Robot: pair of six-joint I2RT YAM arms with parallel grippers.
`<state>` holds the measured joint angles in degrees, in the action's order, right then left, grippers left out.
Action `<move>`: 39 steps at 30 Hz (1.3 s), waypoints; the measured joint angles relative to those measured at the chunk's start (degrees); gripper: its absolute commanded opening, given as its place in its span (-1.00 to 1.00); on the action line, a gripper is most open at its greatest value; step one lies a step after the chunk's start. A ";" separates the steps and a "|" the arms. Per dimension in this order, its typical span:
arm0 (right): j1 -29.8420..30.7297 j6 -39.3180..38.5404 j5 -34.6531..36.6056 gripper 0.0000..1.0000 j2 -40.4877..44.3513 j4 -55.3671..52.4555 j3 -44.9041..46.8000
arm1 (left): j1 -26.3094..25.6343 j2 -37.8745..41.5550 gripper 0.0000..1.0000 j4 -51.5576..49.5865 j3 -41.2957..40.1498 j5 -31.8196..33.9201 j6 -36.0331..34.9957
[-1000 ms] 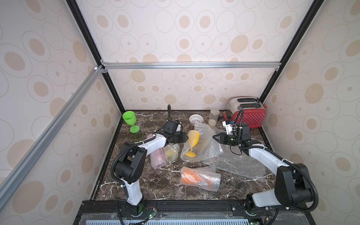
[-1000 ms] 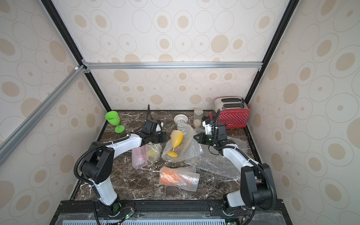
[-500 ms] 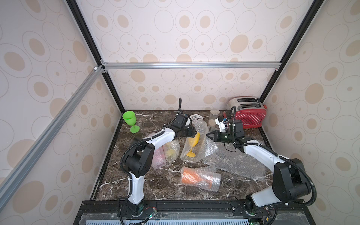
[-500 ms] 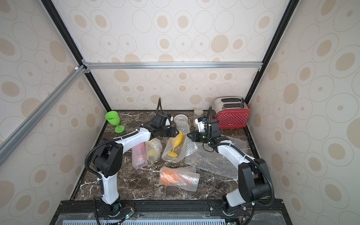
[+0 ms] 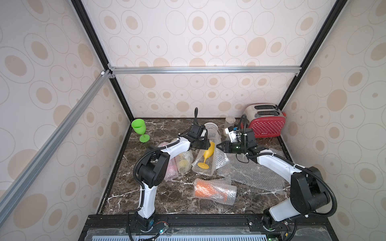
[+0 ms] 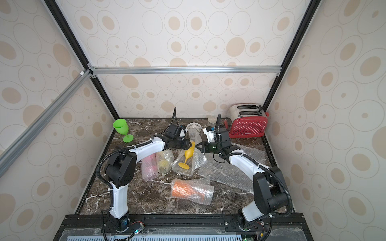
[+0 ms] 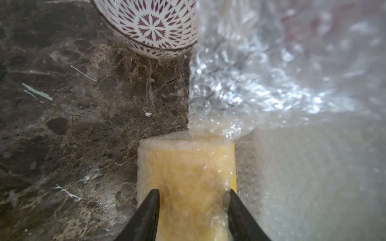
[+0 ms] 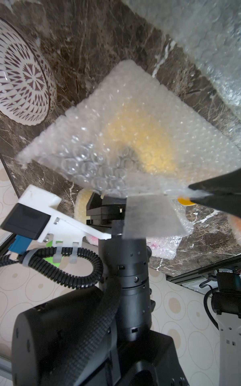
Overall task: Unpack wine glasses from bubble wrap
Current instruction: Unwrap the bubble wrap at the center of the board.
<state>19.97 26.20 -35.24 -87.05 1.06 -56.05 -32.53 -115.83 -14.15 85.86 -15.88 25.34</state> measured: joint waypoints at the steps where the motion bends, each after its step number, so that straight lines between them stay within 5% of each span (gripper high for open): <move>1: 0.00 -0.20 0.37 -0.95 0.00 -0.24 0.00 | 0.02 0.00 -0.29 0.11 0.02 0.11 0.07; 8: -1.42 -1.95 3.04 -0.96 1.01 -4.17 0.00 | 0.74 0.87 -0.79 1.68 -0.94 1.11 0.76; 27: -17.44 -2.86 10.19 -1.00 5.29 -15.47 2.29 | 10.08 10.03 -0.80 6.91 -14.99 -0.55 5.66; 39: -18.75 -1.29 14.14 -1.00 3.37 -17.88 5.31 | 13.00 12.46 -0.80 9.44 -19.52 -3.48 7.45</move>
<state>1.21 24.91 -21.10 -83.68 -16.82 -50.74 -19.53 -103.37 -4.71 66.35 -19.35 32.80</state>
